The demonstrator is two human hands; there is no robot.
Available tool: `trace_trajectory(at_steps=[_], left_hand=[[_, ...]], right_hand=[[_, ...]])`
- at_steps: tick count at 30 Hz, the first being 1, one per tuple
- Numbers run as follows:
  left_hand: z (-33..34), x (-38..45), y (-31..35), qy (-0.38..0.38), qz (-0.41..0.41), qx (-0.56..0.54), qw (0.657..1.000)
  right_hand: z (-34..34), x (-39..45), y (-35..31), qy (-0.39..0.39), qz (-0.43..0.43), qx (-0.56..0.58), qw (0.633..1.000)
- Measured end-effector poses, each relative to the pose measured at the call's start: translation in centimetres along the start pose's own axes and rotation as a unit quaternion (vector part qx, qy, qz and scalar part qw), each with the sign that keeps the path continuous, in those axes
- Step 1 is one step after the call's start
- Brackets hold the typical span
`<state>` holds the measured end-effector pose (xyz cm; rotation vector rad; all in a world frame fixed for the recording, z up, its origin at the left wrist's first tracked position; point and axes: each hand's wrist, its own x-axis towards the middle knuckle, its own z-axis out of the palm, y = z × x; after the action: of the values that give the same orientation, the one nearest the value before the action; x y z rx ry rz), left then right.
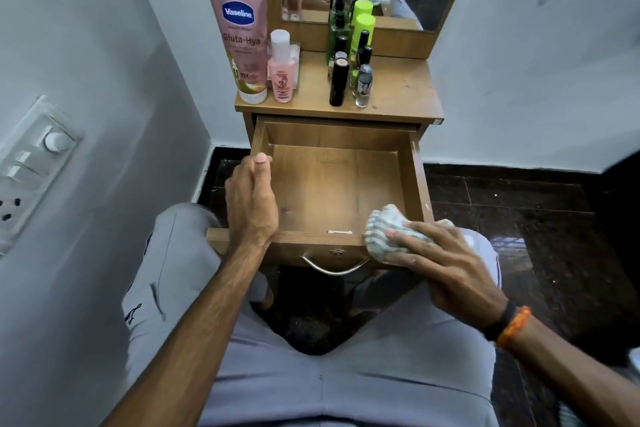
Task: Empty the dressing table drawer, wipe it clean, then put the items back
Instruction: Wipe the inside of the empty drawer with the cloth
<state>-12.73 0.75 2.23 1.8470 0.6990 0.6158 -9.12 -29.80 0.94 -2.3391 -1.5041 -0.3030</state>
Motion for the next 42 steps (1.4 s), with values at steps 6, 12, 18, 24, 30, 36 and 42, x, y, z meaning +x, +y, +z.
trace_trajectory(at_steps=[6,12,18,24,30,36,42], left_hand=[[0.3,-0.3,-0.6,-0.024,0.037,0.062,0.997],[0.1,-0.5,-1.1,-0.033,0.047,0.079,0.995],[0.1,-0.6,-0.8,-0.037,0.055,0.084,0.994],[0.1,-0.7,-0.5,-0.054,0.067,0.09,0.992],[0.1,-1.0,-0.6,-0.043,0.07,0.1,0.992],[-0.1,-1.1,-0.6,-0.05,0.075,0.112,0.99],[0.0,-0.9,-0.9,-0.053,0.077,0.108,0.99]], right_hand=[[2.2,2.3,-2.7,-0.008,0.042,-0.032,0.999],[-1.6,-3.1,2.2,-0.013,0.077,-0.02,0.997],[-4.5,-1.6,4.8,0.158,0.307,0.199,0.917],[-3.6,2.5,5.3,0.029,0.279,0.083,0.956],[-1.9,5.2,5.7,-0.087,0.333,0.035,0.938],[1.0,10.6,9.9,-0.078,0.301,-0.054,0.949],[2.6,12.0,10.7,-0.136,0.308,-0.116,0.934]])
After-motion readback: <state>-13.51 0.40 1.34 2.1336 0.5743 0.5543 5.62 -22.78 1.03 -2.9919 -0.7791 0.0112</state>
